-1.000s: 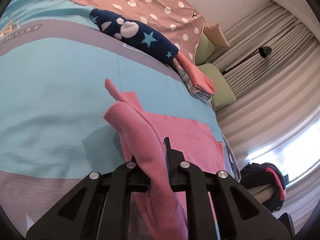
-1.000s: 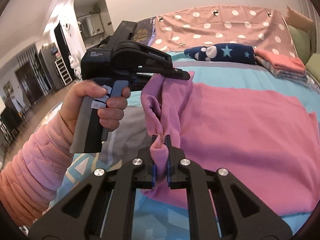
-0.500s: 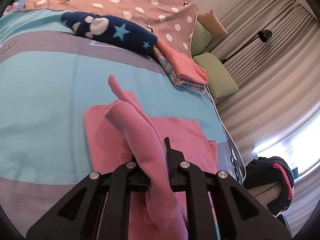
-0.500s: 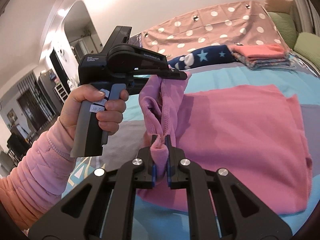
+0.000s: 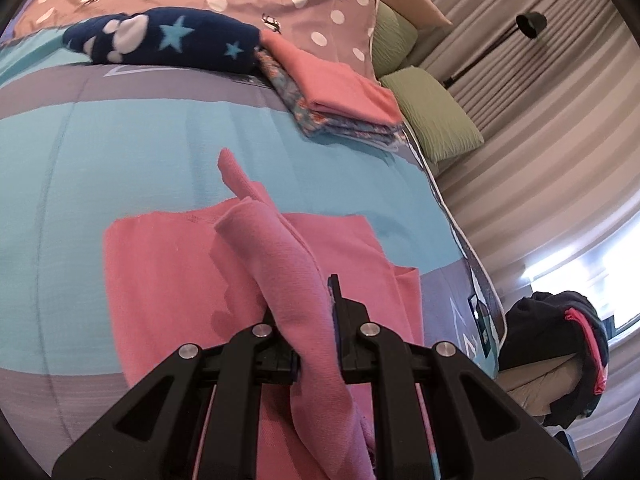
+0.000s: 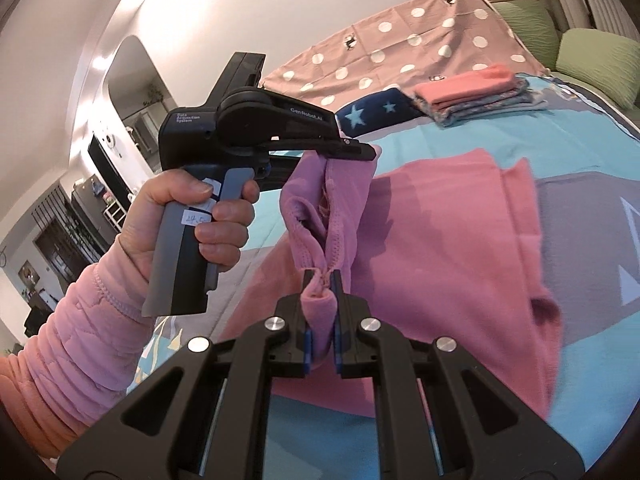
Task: Fold small clothes
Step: 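Hold the folded pink shirt's edges with both grippers and lift slightly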
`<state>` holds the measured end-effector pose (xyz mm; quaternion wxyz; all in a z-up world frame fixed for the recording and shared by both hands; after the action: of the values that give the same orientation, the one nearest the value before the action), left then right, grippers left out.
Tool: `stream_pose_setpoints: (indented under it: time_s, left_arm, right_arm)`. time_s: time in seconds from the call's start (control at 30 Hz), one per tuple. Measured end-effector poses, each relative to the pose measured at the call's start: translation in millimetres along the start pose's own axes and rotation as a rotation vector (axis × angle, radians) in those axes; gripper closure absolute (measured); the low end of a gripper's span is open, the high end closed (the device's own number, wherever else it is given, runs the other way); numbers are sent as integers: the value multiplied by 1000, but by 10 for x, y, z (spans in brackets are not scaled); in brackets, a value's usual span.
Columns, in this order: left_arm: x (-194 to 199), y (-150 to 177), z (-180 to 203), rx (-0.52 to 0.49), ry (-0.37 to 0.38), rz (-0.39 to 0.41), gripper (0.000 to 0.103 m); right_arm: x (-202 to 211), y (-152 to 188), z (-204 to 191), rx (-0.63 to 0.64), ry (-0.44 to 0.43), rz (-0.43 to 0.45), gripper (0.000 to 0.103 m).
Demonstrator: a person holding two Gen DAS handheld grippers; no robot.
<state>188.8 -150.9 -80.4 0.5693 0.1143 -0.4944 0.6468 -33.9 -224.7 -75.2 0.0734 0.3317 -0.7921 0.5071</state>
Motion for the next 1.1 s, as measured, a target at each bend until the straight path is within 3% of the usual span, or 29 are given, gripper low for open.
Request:
stream_pose_setpoints:
  time_s: [1.1]
  left_arm:
    - [-847,122,996,-182,-89,-124,92]
  right_arm:
    - [547,178,778,-172,53,59,96]
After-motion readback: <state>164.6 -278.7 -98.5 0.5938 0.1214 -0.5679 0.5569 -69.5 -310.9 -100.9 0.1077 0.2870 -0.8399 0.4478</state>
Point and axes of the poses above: each gripper's, at about its wrist camera, not at the fingertips, and x roughly against the way its jaws point, z to its right, y to its underside, the point moved 7 cm from there along -x, roughly the way its jaws point, and after that the axes turned 2 degrees about -x, right-handed, at the moved point
